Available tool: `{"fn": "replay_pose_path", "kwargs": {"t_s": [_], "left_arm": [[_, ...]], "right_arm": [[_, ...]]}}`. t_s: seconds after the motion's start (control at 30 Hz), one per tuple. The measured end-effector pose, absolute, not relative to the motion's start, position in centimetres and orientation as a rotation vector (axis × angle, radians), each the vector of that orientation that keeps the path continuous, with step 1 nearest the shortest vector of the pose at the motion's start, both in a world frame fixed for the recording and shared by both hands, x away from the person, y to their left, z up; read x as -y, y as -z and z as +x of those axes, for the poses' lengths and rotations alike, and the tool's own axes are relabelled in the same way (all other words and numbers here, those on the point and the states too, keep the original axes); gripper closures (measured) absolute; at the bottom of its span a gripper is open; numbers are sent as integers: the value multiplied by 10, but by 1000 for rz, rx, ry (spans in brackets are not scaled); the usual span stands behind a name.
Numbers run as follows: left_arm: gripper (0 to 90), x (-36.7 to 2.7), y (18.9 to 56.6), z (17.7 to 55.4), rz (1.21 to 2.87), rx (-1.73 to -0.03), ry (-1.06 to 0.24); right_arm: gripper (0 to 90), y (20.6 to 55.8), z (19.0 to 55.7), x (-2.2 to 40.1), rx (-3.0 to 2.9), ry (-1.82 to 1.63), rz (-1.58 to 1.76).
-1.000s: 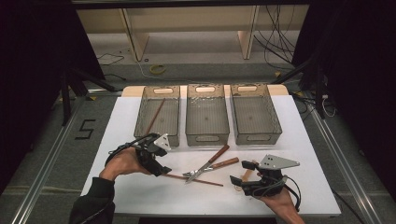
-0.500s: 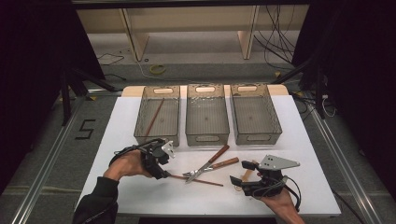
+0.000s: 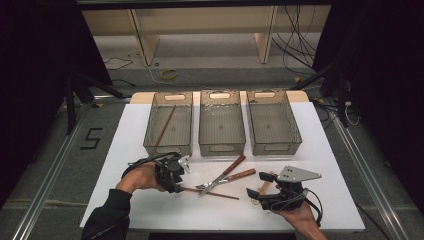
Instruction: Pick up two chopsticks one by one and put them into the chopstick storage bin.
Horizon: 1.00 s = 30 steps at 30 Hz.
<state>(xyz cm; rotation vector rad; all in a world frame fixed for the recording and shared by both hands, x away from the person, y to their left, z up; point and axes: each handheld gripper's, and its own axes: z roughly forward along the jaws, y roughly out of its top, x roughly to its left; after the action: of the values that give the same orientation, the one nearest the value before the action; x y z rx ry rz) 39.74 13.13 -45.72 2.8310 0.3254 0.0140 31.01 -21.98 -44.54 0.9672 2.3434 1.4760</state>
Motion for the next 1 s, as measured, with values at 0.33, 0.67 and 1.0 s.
{"fn": "replay_pose_path", "kwargs": {"t_s": [0.33,0.67,1.0], "left_arm": [[686,-123,465,395,2904,-259,38],[778,-120,465,389,2940,-183,16],[825,-118,465,384,2944,-85,-6]], "right_arm": [[270,445,310,220,-2344,-1476,965],[272,446,312,222,-2355,-1515,997],[272,446,313,223,-2351,-1497,998]]}}
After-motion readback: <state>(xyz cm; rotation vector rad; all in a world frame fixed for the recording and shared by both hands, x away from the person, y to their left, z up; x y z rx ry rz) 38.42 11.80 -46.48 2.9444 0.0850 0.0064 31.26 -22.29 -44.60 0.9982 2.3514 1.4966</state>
